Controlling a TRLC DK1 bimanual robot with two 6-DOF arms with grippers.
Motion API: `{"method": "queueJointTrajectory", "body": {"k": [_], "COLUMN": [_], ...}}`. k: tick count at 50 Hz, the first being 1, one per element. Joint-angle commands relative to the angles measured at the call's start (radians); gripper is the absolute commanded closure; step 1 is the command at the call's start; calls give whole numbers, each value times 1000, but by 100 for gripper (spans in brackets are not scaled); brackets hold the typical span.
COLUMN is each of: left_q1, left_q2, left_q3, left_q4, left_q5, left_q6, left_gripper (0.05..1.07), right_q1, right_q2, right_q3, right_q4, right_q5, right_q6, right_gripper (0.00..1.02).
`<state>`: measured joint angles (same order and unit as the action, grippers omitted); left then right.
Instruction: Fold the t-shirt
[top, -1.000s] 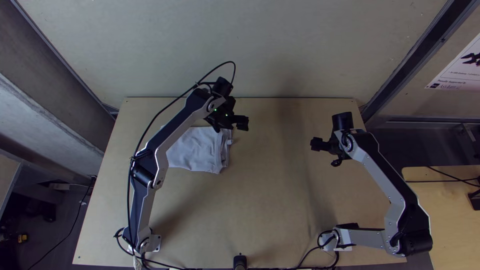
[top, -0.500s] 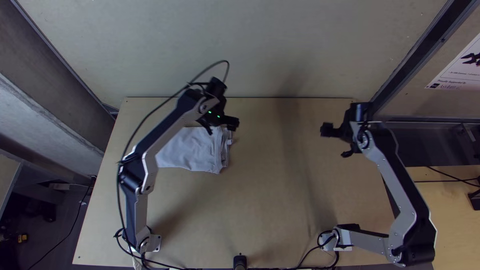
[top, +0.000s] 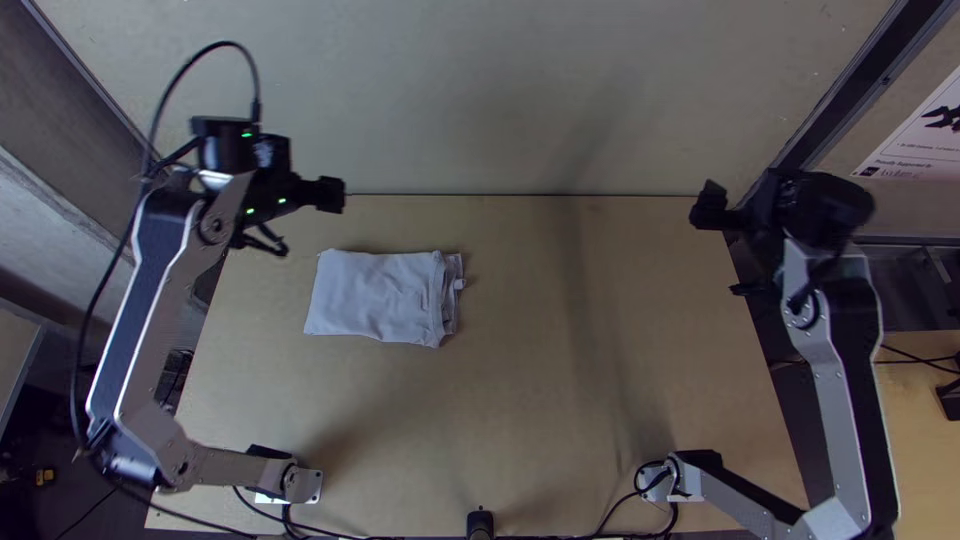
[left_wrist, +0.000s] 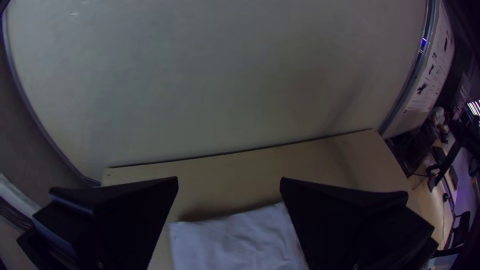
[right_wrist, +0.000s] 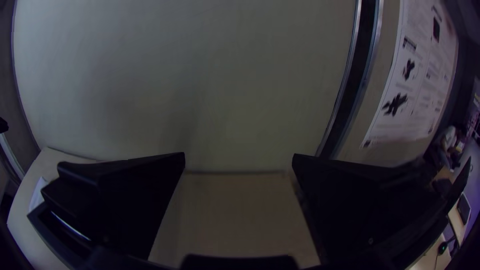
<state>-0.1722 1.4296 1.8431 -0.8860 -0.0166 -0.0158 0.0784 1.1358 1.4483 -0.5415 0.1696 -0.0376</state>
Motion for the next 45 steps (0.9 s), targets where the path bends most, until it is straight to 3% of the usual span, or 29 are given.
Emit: {"method": "queueJointTrajectory", "body": {"k": [1, 9, 22, 45], "left_q1": [63, 160, 226, 283], "left_q2": [-127, -328, -627, -1255], "left_q3": [-93, -268, -504, -990], "left_q4": [58, 226, 378, 521], "left_q5": [-3, -5, -5, -3], "left_q6": [68, 108, 106, 62], "left_gripper": [9, 9, 9, 10], "right_q1": [8, 4, 27, 136], "right_q2": [-64, -157, -377, -939], "right_q3": [47, 27, -95, -529], "right_q4": [38, 91, 135, 215], "right_q5": [11, 11, 10, 8], "right_q6": [-48, -87, -127, -154], "right_gripper": [4, 4, 4, 4]}}
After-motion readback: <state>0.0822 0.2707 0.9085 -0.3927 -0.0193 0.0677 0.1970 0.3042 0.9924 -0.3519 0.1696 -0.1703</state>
